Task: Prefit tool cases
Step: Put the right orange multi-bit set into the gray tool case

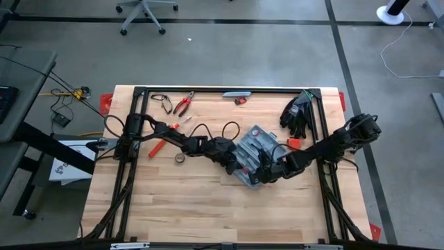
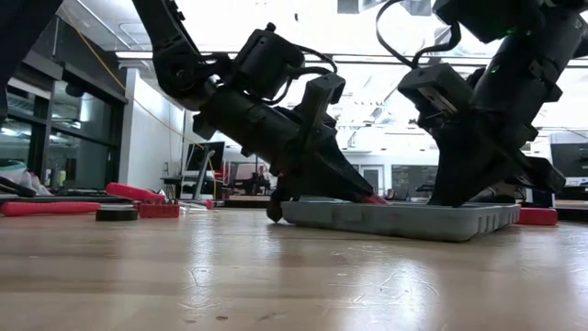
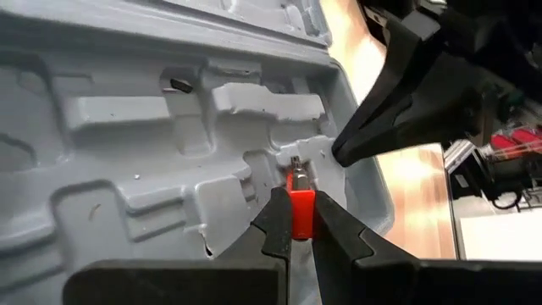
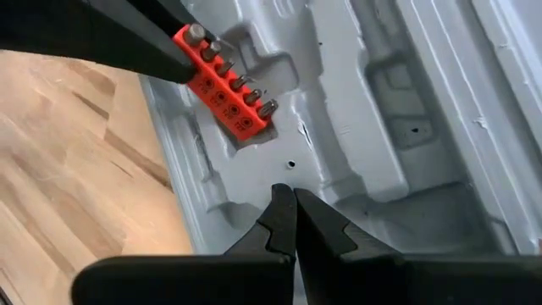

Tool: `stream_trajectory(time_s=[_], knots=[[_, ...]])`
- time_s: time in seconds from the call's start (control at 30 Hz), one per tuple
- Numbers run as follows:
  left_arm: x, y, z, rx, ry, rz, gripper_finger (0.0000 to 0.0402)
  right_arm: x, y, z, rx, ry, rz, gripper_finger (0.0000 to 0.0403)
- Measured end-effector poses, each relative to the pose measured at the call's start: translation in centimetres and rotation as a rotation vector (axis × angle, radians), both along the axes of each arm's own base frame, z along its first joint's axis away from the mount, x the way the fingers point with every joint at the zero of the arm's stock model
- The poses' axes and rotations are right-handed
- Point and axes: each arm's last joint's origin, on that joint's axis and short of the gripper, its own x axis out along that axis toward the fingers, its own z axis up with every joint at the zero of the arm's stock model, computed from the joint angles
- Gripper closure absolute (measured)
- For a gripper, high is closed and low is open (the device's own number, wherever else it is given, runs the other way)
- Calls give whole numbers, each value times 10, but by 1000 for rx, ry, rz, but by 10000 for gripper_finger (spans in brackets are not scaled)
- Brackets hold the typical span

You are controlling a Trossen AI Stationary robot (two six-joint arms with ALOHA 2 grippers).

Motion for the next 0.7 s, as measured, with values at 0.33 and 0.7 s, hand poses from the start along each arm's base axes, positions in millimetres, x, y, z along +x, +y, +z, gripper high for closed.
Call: stream_trajectory(time_s=[0.33,0.7], knots=[[-1,3,0,-55,3,-125,387,0,-3,-1,1,10,-24,403],[11,0,6,-38,83,-219,390,-1,-3,-1,6,15,-21,403]])
